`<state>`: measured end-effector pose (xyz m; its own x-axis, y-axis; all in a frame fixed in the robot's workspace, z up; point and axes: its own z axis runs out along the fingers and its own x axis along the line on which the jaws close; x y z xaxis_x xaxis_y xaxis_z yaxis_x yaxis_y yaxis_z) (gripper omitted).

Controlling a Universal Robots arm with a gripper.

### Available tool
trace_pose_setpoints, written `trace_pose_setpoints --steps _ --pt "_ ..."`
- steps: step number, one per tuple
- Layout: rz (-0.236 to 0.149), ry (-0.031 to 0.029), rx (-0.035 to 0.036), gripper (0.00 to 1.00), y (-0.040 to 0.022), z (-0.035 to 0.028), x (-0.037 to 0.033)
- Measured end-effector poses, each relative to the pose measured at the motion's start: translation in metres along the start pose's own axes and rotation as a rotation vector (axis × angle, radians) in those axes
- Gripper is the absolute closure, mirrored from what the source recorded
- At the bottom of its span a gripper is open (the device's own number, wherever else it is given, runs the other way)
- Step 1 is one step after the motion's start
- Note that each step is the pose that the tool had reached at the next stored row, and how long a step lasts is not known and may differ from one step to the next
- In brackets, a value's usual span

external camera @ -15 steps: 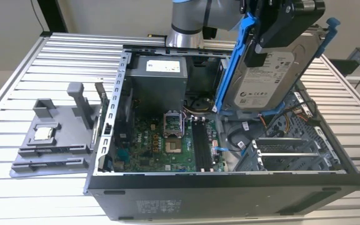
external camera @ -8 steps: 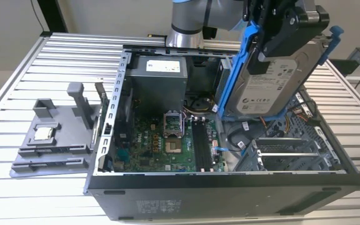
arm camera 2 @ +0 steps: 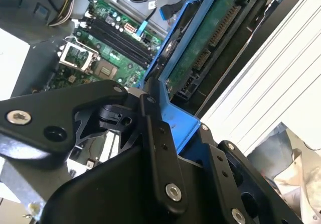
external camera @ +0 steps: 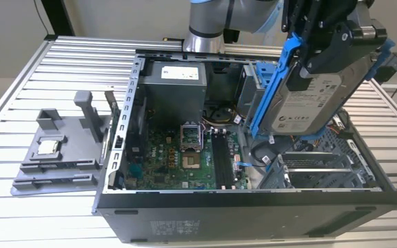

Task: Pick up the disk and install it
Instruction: 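Pick up the disk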

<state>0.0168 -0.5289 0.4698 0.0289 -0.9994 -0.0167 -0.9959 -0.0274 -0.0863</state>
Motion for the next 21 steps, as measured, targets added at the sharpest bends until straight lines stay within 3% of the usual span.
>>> trace_pose_setpoints --steps 21 --pt "0.0 0.0 0.0002 1.0 -0.0059 0.0049 0.0014"
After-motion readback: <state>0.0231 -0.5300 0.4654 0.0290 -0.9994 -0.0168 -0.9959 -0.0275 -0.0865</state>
